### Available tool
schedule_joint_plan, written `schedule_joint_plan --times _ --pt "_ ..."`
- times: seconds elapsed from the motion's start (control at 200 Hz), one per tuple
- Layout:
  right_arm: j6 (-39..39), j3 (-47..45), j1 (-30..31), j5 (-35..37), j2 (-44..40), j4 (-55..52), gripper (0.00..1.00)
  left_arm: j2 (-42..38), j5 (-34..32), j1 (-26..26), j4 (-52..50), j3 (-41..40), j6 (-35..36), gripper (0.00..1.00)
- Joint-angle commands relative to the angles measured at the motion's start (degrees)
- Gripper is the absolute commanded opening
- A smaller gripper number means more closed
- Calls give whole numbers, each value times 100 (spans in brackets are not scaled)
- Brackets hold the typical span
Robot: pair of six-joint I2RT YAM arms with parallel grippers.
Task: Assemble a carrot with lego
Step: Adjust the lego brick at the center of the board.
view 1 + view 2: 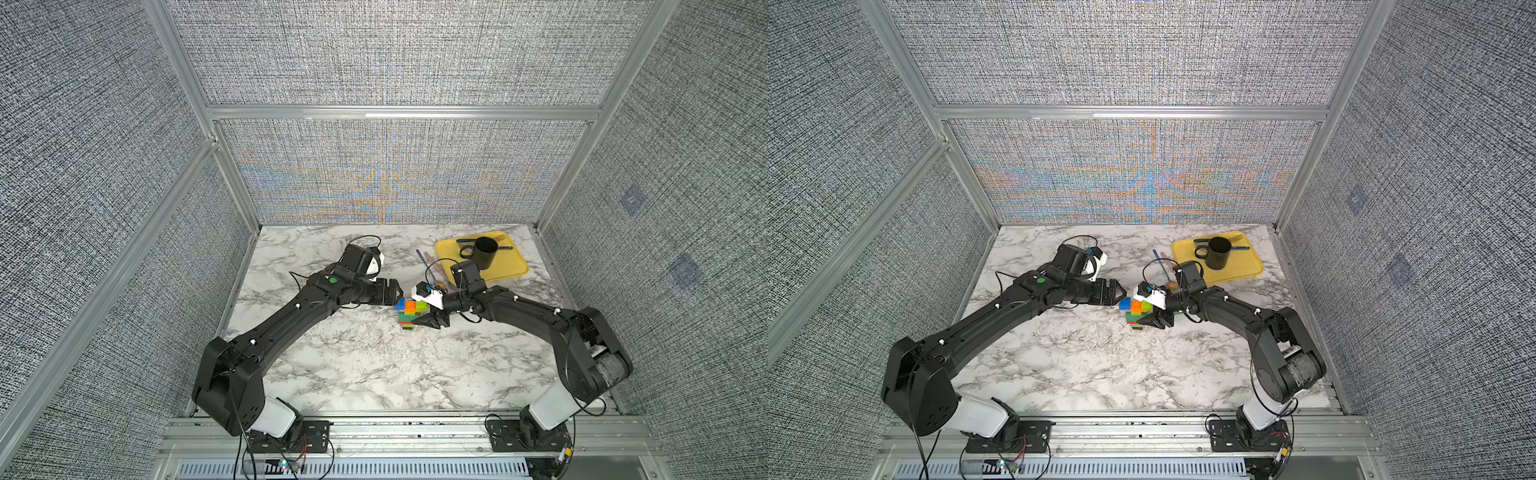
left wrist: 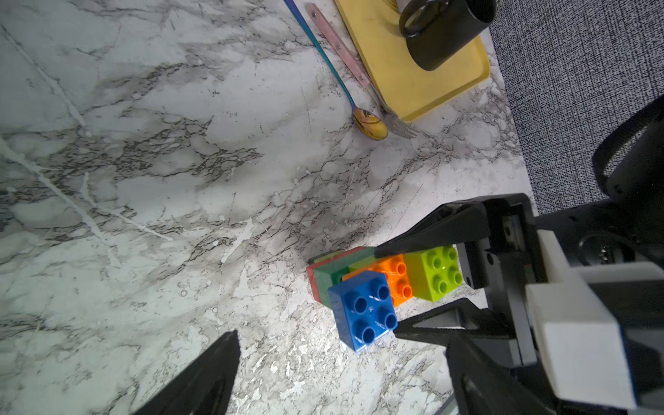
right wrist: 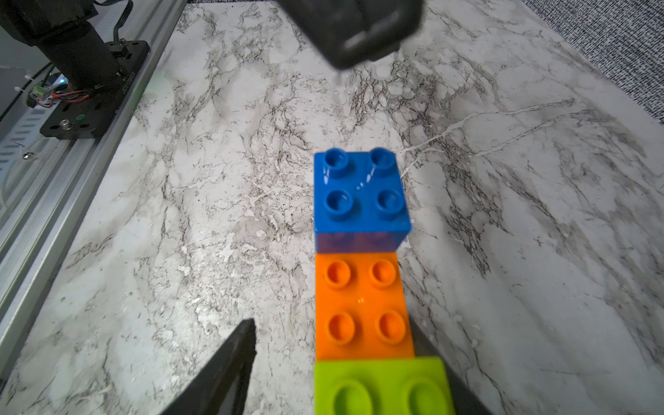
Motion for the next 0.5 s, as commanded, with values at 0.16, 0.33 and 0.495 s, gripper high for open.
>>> schedule_joint_plan --times 0.16,0.33,0.495 --pt "365 -122 21 14 -32 409 44 -103 -116 1 -104 -63 41 93" --pt "652 -268 20 44 -131 669 34 -135 -163 2 -124 -73 83 93" --pt "1629 -474 23 -148 -430 1129 28 -264 -357 9 -141 -115 103 93"
